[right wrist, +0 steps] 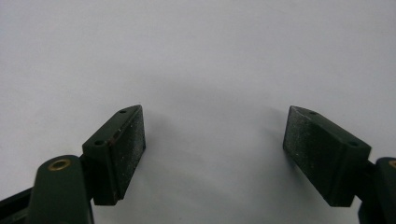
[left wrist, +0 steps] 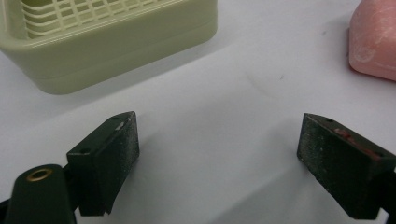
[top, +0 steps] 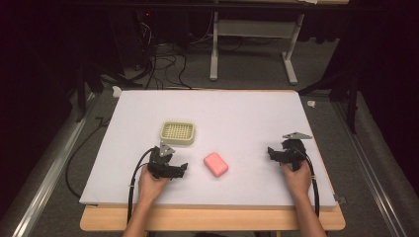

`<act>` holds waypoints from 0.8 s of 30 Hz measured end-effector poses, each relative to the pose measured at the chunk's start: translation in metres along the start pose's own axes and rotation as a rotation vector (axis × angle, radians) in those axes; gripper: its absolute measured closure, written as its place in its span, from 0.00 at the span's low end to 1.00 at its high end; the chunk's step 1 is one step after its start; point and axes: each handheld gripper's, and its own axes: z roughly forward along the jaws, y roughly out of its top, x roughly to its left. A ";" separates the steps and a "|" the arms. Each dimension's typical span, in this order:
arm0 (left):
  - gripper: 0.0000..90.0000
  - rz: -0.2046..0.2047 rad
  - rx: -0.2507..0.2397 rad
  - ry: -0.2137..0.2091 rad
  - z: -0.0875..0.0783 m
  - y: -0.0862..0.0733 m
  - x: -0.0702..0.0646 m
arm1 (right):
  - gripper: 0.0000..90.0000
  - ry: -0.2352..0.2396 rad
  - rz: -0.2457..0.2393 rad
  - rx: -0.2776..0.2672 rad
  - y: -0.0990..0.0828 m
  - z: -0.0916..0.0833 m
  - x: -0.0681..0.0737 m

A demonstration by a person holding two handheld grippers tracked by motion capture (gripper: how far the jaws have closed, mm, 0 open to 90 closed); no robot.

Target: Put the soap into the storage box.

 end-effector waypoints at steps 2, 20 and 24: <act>0.13 -0.009 0.003 0.004 0.000 0.000 0.001 | 0.24 0.000 -0.001 0.000 0.000 0.000 0.000; 0.08 -0.043 -0.032 -0.002 -0.011 0.002 0.002 | 0.24 0.000 0.000 0.000 0.000 0.000 0.000; 0.08 -0.042 -0.042 -0.013 -0.015 0.003 0.001 | 0.24 0.000 0.000 0.000 0.000 0.000 0.000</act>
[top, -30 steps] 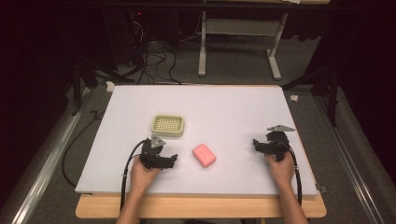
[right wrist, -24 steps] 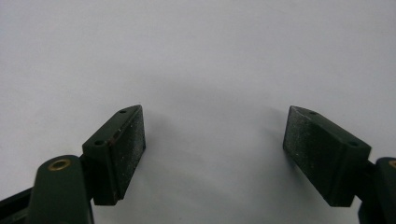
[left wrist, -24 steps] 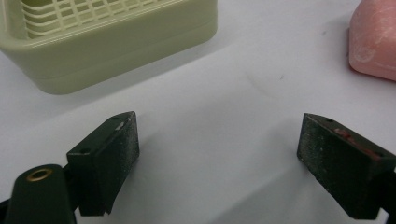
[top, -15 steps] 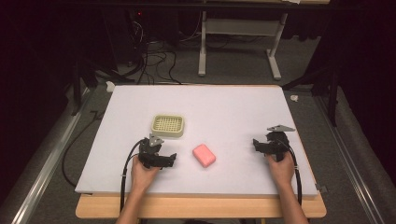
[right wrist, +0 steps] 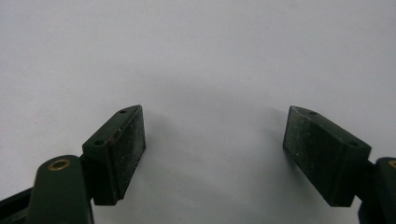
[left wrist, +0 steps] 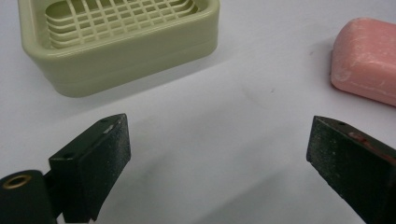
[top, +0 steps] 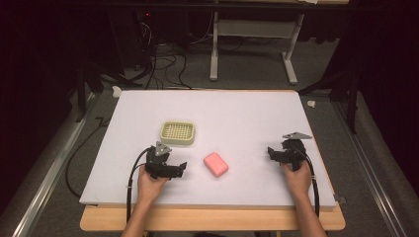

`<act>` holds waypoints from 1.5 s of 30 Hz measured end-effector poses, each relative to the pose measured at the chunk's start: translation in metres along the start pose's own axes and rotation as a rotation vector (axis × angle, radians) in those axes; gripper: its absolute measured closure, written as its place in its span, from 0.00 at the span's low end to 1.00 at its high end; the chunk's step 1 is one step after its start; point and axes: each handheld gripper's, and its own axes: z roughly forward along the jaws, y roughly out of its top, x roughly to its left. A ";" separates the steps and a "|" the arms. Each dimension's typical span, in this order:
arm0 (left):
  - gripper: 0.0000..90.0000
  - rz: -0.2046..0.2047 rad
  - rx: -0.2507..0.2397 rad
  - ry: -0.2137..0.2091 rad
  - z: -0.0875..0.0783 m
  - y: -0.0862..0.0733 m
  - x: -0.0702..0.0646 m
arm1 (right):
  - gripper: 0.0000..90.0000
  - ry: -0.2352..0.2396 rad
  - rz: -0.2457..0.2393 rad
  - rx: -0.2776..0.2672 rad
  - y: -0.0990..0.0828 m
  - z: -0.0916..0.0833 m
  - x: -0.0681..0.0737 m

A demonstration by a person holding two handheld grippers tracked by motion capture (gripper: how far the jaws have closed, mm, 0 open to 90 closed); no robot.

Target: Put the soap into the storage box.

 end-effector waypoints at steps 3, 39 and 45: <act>0.08 -0.004 -0.009 -0.007 -0.002 0.000 0.000 | 0.24 0.000 0.000 0.000 0.000 0.000 0.000; 0.07 0.056 -0.041 -0.122 -0.006 0.024 -0.032 | 0.24 0.000 -0.001 0.000 0.000 0.000 0.000; 0.07 0.068 -0.043 -0.131 -0.005 0.029 -0.038 | 0.24 0.000 -0.001 0.000 0.000 0.000 0.000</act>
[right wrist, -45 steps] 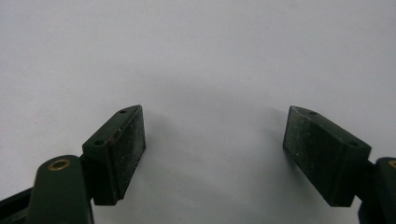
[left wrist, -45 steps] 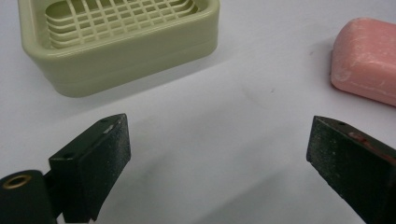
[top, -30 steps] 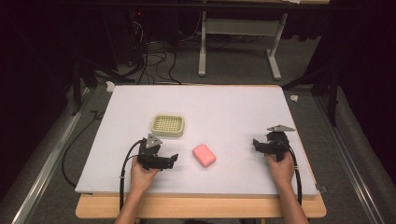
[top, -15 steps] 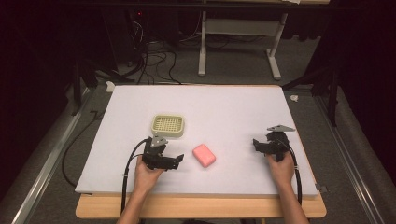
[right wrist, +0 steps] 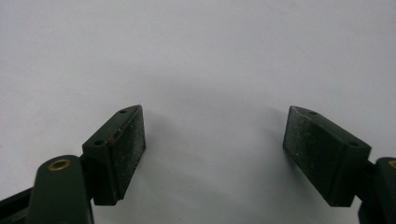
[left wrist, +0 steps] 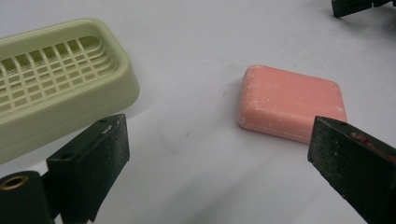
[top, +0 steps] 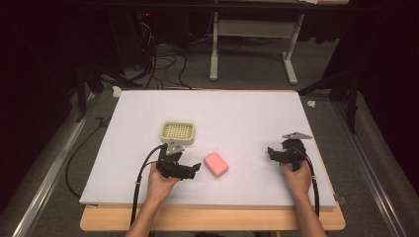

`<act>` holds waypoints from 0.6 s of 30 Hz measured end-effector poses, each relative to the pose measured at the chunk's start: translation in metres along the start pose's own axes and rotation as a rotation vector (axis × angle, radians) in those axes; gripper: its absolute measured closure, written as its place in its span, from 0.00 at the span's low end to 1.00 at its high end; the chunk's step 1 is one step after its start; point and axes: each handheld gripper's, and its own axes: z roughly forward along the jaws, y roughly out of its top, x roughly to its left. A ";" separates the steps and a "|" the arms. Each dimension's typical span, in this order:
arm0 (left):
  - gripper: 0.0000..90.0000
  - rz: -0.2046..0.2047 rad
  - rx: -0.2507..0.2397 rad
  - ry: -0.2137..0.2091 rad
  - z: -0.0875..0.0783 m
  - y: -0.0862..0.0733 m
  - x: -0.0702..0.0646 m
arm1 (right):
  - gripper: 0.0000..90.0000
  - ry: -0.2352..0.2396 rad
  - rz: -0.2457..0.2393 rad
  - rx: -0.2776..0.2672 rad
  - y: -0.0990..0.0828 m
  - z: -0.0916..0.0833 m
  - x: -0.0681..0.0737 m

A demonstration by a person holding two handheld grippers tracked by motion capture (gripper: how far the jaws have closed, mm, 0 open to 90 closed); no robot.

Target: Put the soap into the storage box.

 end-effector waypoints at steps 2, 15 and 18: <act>0.07 0.000 -0.003 -0.006 0.001 0.001 -0.002 | 0.24 0.000 -0.001 0.000 0.000 0.000 0.000; 0.06 0.029 0.004 -0.038 0.012 0.011 -0.015 | 0.24 -0.001 -0.002 0.000 0.000 0.000 0.000; 0.06 0.035 0.005 -0.043 0.014 0.013 -0.018 | 0.24 -0.001 -0.001 0.000 0.000 0.000 0.000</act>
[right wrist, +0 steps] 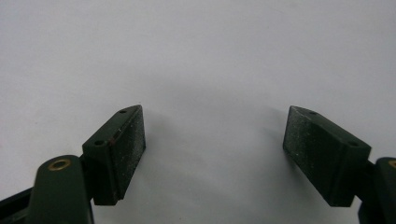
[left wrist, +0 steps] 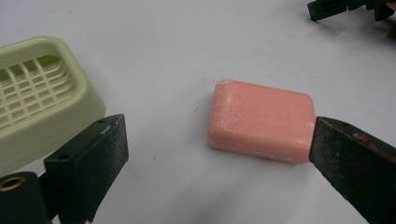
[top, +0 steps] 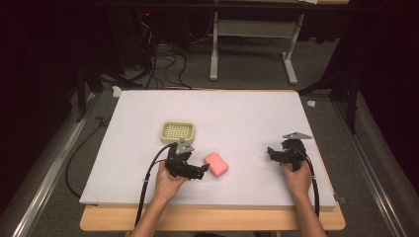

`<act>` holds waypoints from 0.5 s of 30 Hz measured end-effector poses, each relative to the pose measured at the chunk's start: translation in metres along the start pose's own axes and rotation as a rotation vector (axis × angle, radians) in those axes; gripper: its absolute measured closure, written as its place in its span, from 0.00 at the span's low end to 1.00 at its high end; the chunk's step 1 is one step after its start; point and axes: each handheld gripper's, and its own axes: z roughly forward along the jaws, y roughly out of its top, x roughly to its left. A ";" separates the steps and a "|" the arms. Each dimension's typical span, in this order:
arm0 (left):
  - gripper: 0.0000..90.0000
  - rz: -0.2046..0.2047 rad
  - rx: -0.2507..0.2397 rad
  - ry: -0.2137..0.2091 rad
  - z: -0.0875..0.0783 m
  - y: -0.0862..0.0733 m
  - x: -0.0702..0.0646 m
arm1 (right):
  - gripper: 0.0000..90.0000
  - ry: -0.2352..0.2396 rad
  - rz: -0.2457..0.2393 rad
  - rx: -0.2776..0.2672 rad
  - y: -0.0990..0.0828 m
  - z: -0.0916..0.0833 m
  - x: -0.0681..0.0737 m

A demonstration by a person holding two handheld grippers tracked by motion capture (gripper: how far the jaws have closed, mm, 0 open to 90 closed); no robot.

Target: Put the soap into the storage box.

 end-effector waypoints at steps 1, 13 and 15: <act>0.06 0.003 0.002 -0.004 0.001 0.001 -0.001 | 0.24 0.000 0.000 0.000 0.000 0.000 0.000; 0.06 0.022 0.022 -0.029 0.020 0.007 -0.011 | 0.24 0.000 0.001 0.001 0.000 0.000 0.000; 0.06 0.025 0.027 -0.031 0.023 0.008 -0.013 | 0.24 0.000 0.001 0.000 0.000 0.000 0.000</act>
